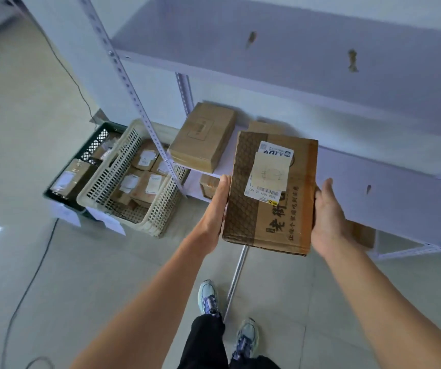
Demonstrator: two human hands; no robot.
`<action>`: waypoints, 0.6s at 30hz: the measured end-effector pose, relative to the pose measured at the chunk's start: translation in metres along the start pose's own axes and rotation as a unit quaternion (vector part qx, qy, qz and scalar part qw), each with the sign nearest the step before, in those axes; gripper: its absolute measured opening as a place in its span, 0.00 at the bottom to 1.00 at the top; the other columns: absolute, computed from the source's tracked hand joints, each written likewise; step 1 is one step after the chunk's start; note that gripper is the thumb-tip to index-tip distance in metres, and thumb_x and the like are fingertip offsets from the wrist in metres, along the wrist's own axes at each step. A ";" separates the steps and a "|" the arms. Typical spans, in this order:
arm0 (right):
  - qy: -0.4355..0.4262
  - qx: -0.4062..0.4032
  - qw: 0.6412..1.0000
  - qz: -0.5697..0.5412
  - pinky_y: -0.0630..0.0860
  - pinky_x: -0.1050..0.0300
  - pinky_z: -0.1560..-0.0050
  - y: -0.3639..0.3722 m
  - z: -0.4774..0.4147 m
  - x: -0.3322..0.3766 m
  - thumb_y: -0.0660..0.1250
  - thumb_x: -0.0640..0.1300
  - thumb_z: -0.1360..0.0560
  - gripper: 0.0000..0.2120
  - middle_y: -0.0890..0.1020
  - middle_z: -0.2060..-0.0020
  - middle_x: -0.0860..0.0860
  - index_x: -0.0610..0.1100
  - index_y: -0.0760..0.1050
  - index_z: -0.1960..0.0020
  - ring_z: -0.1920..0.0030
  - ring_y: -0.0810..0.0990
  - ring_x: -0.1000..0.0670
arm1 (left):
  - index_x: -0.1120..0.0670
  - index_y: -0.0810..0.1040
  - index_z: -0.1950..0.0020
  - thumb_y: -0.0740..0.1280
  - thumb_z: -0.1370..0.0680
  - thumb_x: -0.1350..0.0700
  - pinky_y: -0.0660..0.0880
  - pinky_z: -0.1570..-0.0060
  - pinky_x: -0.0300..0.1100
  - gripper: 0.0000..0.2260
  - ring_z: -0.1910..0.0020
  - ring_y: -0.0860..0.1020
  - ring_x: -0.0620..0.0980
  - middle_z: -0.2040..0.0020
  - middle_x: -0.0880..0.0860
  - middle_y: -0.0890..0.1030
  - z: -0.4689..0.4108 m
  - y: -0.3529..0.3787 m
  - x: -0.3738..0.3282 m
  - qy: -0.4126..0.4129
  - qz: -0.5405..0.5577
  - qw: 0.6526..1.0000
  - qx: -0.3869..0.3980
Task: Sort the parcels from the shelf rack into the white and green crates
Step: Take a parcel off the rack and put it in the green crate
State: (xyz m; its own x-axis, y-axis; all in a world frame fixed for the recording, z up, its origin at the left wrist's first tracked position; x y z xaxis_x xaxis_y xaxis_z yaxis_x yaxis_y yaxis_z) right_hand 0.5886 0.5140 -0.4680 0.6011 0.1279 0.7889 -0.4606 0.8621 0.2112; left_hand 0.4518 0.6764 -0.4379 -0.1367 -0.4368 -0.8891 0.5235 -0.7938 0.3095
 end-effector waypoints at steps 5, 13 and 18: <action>0.008 0.043 0.998 0.041 0.80 0.42 0.44 0.077 0.015 -0.001 0.47 0.76 0.20 0.31 0.88 0.41 0.50 0.62 0.83 0.39 0.40 0.87 0.46 | 0.33 0.73 0.22 0.44 0.13 0.33 0.77 0.29 0.42 0.25 0.23 0.75 0.45 0.23 0.43 0.78 0.045 -0.047 -0.045 0.035 -0.007 0.999 -0.019; 0.029 0.113 0.990 0.075 0.76 0.35 0.32 0.220 0.025 -0.032 0.44 0.74 0.19 0.36 0.86 0.37 0.45 0.55 0.82 0.32 0.34 0.84 0.41 | 0.43 0.64 0.15 0.42 0.12 0.35 0.61 0.18 0.62 0.30 0.18 0.69 0.51 0.18 0.48 0.72 0.101 -0.175 -0.068 0.034 0.004 0.995 -0.096; 0.033 0.131 0.988 0.075 0.77 0.38 0.34 0.325 0.031 -0.063 0.44 0.71 0.17 0.34 0.86 0.36 0.47 0.57 0.82 0.32 0.34 0.84 0.43 | 0.37 0.64 0.16 0.47 0.18 0.25 0.57 0.16 0.59 0.34 0.15 0.63 0.47 0.15 0.45 0.66 0.129 -0.276 -0.089 0.013 0.009 0.992 -0.125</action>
State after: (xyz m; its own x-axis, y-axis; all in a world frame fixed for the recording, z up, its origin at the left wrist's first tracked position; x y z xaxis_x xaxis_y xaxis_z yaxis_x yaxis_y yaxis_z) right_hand 0.3806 0.7710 -0.4310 0.5506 0.2845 0.7848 -0.6959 0.6757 0.2433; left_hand 0.2105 0.8799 -0.4004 -0.1056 -0.4374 -0.8930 0.7187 -0.6543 0.2355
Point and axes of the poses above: each hand's wrist, its own z-axis away from the middle knuckle, its own y-axis out of the palm, x = y × z, the point moved 10 cm from there along -z, towards the middle knuckle
